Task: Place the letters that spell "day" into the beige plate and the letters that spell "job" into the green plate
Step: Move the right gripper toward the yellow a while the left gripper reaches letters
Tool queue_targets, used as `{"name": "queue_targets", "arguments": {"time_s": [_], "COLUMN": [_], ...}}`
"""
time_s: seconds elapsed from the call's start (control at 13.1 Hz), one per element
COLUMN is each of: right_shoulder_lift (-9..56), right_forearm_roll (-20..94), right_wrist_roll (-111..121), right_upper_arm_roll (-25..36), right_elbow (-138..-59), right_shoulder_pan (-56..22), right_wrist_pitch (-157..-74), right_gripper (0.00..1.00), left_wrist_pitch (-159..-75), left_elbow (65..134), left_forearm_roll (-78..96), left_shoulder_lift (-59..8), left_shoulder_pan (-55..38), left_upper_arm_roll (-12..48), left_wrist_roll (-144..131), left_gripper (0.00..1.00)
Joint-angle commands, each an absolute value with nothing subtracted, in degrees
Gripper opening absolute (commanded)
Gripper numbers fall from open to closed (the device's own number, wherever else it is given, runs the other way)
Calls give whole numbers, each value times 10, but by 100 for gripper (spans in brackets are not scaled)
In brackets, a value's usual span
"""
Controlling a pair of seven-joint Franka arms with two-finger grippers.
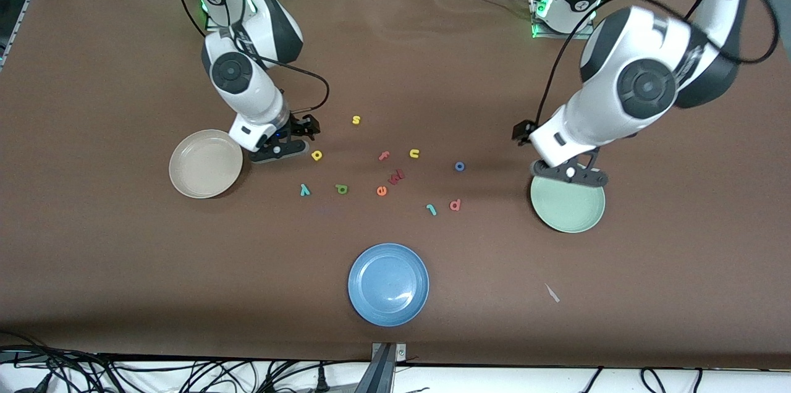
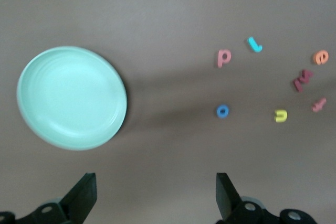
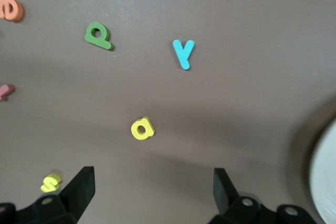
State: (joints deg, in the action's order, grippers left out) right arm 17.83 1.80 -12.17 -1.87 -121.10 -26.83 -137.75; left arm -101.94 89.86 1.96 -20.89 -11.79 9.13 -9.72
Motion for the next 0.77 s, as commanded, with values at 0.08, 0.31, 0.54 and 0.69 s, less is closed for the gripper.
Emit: {"name": "queue_targets", "arguments": {"time_s": [0.08, 0.31, 0.54, 0.69], "right_shoulder_lift": [244, 272, 285, 294], "right_forearm_roll": [-33, -33, -33, -33], "right_wrist_roll": [-130, -129, -128, -127], "right_upper_arm_roll": [-18, -18, -18, -18], "right_elbow": [-1179, -1179, -1179, -1179], "right_shoulder_pan": [-285, -296, -297, -297], "right_wrist_pitch": [-1422, -1461, -1475, -1481], "right_gripper": [100, 100, 100, 96], "left_wrist_pitch": [-1103, -1211, -1220, -1219], "left_elbow": [884, 882, 814, 786], "left_forearm_roll": [30, 30, 20, -3], "left_shoulder_lift": [-291, -360, -422, -446], "left_shoulder_pan": [-131, -135, -204, -224], "left_upper_arm_roll": [90, 91, 85, 69], "left_wrist_roll": [-101, -99, -148, -165], "left_gripper": [100, 100, 100, 100]}}
